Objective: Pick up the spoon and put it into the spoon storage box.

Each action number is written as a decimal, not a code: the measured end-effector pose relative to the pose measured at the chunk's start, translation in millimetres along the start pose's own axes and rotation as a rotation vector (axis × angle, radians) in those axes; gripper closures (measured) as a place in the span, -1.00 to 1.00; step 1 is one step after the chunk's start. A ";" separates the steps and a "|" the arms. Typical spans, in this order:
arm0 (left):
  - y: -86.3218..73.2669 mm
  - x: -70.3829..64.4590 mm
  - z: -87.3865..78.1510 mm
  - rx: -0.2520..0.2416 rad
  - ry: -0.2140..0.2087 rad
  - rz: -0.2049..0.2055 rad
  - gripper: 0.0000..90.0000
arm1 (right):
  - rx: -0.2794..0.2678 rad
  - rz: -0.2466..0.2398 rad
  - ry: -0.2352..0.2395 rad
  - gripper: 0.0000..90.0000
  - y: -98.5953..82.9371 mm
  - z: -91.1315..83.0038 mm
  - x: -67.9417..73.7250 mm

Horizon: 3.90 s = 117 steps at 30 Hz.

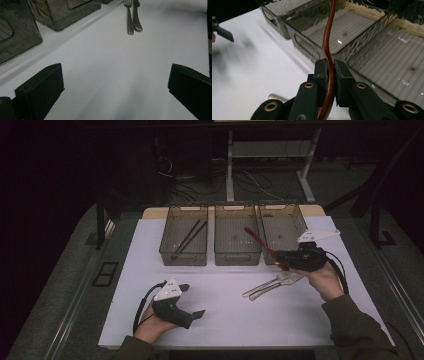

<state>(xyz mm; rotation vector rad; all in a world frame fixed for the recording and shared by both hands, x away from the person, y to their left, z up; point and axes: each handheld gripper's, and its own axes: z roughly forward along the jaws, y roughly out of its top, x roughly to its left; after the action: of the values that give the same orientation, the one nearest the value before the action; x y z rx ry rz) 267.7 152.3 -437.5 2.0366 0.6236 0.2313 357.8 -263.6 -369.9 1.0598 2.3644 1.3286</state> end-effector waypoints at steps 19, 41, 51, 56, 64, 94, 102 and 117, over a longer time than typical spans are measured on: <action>-0.2 -1.3 0.3 -0.010 -0.014 0.003 -1.00 | 0.049 0.005 -0.059 0.78 55.3 61.7 -10.0; -0.4 -1.3 -1.2 -0.007 -0.016 0.010 -1.00 | 0.111 0.015 -0.082 0.65 62.9 111.4 -7.6; -0.8 -1.3 -1.5 -0.010 -0.014 0.008 -1.00 | 0.043 0.055 -0.051 0.21 64.2 99.9 -8.3; -1.0 -1.1 -2.0 -0.007 -0.015 0.005 -1.00 | 0.006 0.047 -0.025 0.11 62.6 85.9 -7.2; -1.2 -1.6 -1.4 -0.005 -0.014 0.003 -1.00 | -0.021 0.038 -0.002 -0.03 55.5 63.1 -7.5; -4.1 2.7 -1.8 -0.001 -0.008 -0.015 -1.00 | -0.044 0.024 0.022 -0.12 -9.5 -4.9 -3.0; -3.5 0.7 -1.8 -0.001 -0.003 -0.009 -1.00 | -0.022 0.023 -0.022 -0.07 -29.0 -17.8 -9.4; -3.0 -0.9 -1.4 0.004 -0.002 -0.004 -1.00 | 0.068 0.069 -0.108 0.32 -63.7 -27.4 -35.3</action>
<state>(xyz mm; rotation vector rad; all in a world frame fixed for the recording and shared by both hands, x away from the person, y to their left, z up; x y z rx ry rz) 265.4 154.1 -439.3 2.0387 0.6274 0.2253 338.3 -326.5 -411.4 1.2112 2.3286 1.1890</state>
